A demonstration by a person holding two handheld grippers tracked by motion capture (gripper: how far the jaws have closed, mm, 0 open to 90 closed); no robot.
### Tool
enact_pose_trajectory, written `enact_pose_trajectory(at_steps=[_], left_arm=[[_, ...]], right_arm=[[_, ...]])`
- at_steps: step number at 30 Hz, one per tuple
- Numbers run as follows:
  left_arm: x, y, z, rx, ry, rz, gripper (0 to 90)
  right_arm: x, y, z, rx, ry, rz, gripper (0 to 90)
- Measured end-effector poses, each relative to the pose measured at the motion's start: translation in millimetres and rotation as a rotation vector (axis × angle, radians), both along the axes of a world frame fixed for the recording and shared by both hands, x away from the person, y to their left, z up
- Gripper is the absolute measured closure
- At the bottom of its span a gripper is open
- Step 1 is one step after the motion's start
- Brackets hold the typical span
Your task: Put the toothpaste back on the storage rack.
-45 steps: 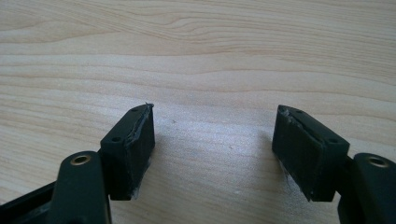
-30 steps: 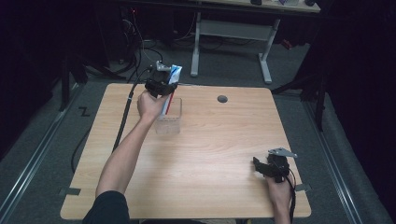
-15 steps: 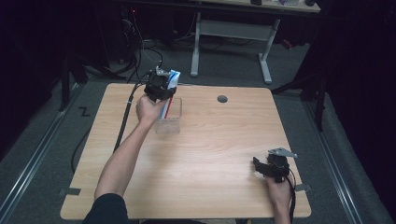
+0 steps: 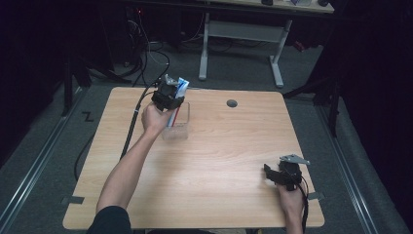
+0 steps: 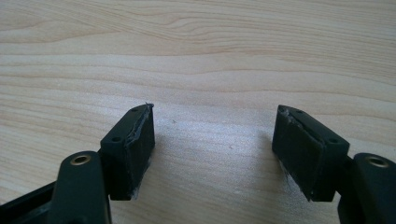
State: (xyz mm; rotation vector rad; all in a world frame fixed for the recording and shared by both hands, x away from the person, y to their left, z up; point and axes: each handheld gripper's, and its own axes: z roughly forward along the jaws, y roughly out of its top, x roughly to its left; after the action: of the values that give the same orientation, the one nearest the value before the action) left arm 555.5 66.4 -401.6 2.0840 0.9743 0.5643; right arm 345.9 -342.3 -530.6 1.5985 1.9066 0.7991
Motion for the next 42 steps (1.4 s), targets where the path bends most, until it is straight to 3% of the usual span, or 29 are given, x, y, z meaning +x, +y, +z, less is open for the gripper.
enact_pose_trajectory(at_steps=[26,42], left_arm=[[-3.9,6.4,-20.2,-0.017,0.062,0.010,69.7],[-5.3,2.0,-22.4,-0.016,0.053,-0.002,69.2]], right_arm=[[0.0,0.0,0.0,-0.001,-0.001,0.000,30.0],[0.0,0.0,0.0,0.000,0.000,-0.001,30.0]])
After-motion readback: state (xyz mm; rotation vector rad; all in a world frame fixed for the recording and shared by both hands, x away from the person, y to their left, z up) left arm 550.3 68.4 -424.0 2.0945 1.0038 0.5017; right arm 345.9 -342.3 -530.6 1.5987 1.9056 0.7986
